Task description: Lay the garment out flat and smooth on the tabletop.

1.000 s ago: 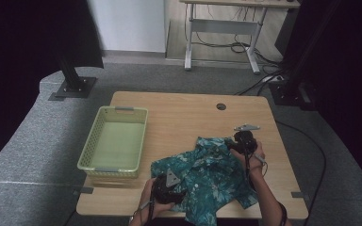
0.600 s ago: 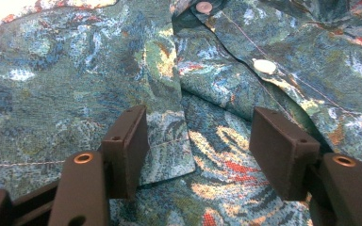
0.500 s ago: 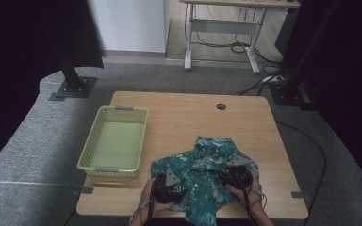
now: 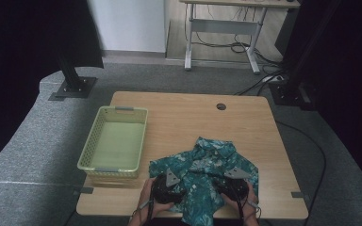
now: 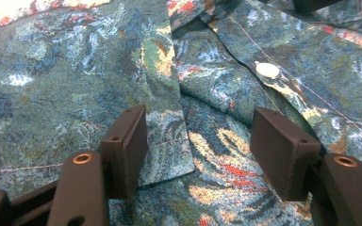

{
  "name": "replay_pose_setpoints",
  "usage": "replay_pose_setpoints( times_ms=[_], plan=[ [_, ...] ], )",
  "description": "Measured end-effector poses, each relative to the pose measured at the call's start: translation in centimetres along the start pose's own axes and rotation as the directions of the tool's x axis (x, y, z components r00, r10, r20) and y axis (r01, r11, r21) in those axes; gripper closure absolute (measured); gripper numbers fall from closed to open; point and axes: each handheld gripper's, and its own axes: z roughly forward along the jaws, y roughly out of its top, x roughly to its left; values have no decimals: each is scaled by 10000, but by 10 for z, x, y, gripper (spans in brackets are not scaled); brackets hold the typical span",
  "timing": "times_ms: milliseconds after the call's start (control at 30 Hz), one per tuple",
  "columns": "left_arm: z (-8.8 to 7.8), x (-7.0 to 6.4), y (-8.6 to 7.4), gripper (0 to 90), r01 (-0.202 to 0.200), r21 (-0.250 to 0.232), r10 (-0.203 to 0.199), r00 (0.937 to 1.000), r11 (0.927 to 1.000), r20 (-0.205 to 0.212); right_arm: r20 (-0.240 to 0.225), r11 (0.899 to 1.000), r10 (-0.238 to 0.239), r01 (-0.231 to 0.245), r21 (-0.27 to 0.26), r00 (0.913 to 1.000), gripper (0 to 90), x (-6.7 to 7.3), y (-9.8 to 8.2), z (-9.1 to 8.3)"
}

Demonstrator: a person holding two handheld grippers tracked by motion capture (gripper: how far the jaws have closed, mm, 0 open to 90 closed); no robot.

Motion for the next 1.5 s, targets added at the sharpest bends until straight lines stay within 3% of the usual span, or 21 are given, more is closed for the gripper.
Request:
replay_pose_setpoints(
  times_ms=[100,200,333,433,567,667,833,1000,1100,1200,1300,1400,1500],
  plan=[
    [-4,3,0,371,270,112,-270,9996,9996,-19,-52,9999,-14,14,-138,10000,500,5,-1,1],
    [-10,2,3,393,635,-289,-630,9978,9976,203,-70,9993,-258,256,-257,9996,524,17,1,3],
    [-13,-10,9,394,382,-661,-369,9991,9971,220,45,9979,-568,569,-311,9984,530,24,2,5],
    [-9,-18,10,393,207,-614,-191,9995,9979,266,19,9979,-568,568,-309,9984,512,25,2,4],
    [1,-23,8,391,89,-259,-82,9995,9996,293,-153,9987,-491,489,-145,9987,454,19,1,0],
    [5,-21,6,391,130,-75,-128,9995,9999,303,-293,9986,-381,369,-392,9988,446,11,1,-12],
    [6,-18,5,391,202,-125,-196,9989,9997,431,36,9956,-39,42,-931,10000,440,-12,2,-43],
    [6,-18,4,389,157,-201,-148,9990,9997,427,121,9951,418,-405,-899,9991,438,-33,-10,-63],
    [6,-18,4,389,154,-216,-145,9990,9996,419,337,9979,408,-390,-513,9986,438,-40,-19,-65],
    [6,-18,4,389,131,-229,-121,9991,9997,402,173,9991,378,-374,-219,9991,428,-43,-23,-65],
    [6,-18,4,389,107,-231,-98,9991,9997,403,30,10000,31,-31,88,10000,419,-40,-24,-64],
    [6,-18,4,388,70,-225,-61,9991,9997,415,358,9990,-139,124,435,9993,423,-38,-26,-60],
    [6,-18,3,388,37,-229,-27,9991,9997,415,673,9974,-79,30,720,9977,495,-43,-29,-56]
  ],
)
